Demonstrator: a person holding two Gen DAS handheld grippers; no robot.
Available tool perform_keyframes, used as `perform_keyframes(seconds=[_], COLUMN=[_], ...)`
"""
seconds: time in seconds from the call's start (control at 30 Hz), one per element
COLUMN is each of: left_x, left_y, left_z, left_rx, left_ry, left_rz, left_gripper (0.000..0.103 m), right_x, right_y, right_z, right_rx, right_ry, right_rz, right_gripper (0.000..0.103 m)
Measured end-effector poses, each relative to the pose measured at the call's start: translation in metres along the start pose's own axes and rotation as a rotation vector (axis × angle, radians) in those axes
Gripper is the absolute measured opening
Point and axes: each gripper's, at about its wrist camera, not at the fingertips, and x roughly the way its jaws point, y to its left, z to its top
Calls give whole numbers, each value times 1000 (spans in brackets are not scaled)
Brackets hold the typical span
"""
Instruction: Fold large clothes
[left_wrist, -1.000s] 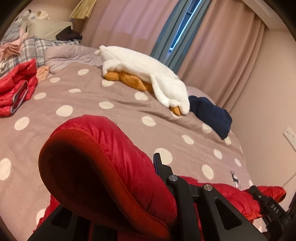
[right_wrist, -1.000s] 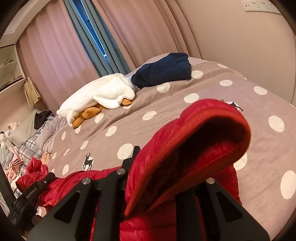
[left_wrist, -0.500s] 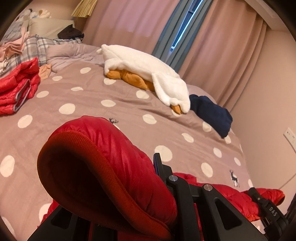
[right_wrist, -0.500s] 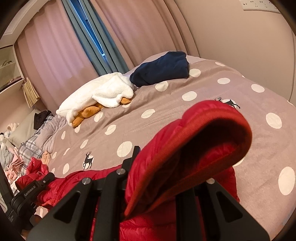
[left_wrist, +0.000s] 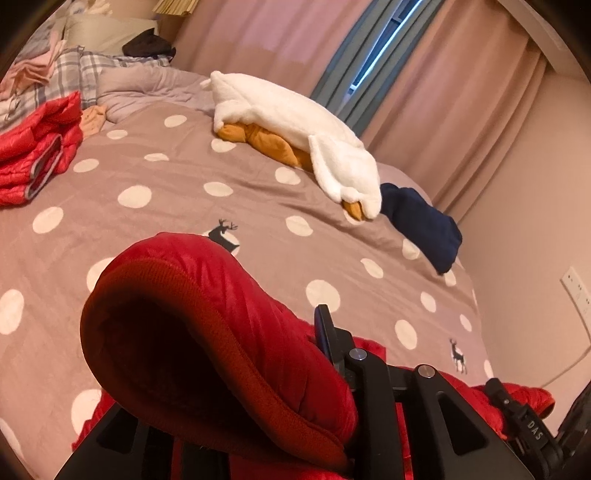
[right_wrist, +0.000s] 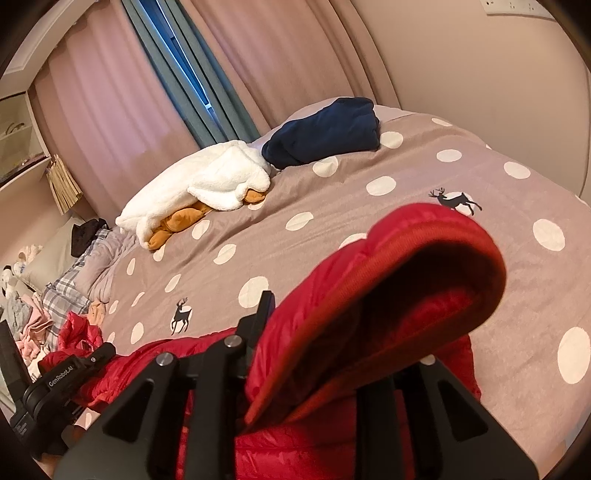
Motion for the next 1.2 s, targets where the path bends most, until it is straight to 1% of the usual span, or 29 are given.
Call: perform_keyframes(seconds=[0.13, 0.2, 0.23, 0.27, 0.3, 0.33, 0.37, 0.47, 0.53, 0.6, 0.73, 0.8, 0.83, 0.87, 0.93, 1.0, 1.1, 1.2], left_x=[1, 1, 1, 1, -1, -3, -5, -7, -5, -4, -4, -4, -5, -6, -10, -13, -16, -14], left_y=[0, 1, 2, 2, 3, 4, 5, 3, 2, 4, 6, 7, 7, 8, 9, 9, 7, 7], left_z=[-1, -1, 0, 0, 0, 1, 1, 3, 2, 2, 2, 3, 3, 4, 3, 4, 4, 5], left_rx=[6, -1, -9, -14, -24, -34, -41, -28, -19, -19, -26, -26, -27, -27, -32, -28, -9, -13], left_ry=[3, 9, 11, 9, 2, -10, -24, -48, -44, -41, -42, -37, -37, -40, -64, -91, -117, -107], left_rz=[7, 9, 4, -3, -14, -22, -28, -20, -15, -15, -17, -19, -17, -13, -7, 0, 12, 4], left_gripper=[23, 25, 31, 40, 45, 53, 56, 56, 56, 56, 56, 58, 61, 67, 73, 73, 73, 75], right_x=[0, 1, 1, 0, 0, -1, -2, -1, 0, 0, -2, -2, -2, -2, -3, -7, -14, -17], right_y=[-1, 0, 0, 1, 1, 1, 2, 4, 4, 3, 4, 5, 4, 4, 3, 3, 6, 6], right_z=[-1, -1, -1, -1, -1, -1, -1, -1, -1, -1, -1, -1, -1, 0, 0, 1, 2, 4], right_rx=[0, 2, 3, 1, 0, -1, -2, -6, -5, -1, -8, -10, -10, -7, 0, 3, -13, -19], right_ry=[1, 4, 5, 5, 2, 0, -1, -4, -4, -4, -7, -8, -8, -10, -21, -45, -79, -93], right_rz=[2, 4, 7, 10, 14, 20, 25, 27, 24, 28, 36, 31, 31, 31, 33, 34, 17, 17], right_gripper=[27, 28, 29, 31, 32, 36, 39, 42, 43, 46, 47, 47, 47, 48, 61, 73, 77, 80])
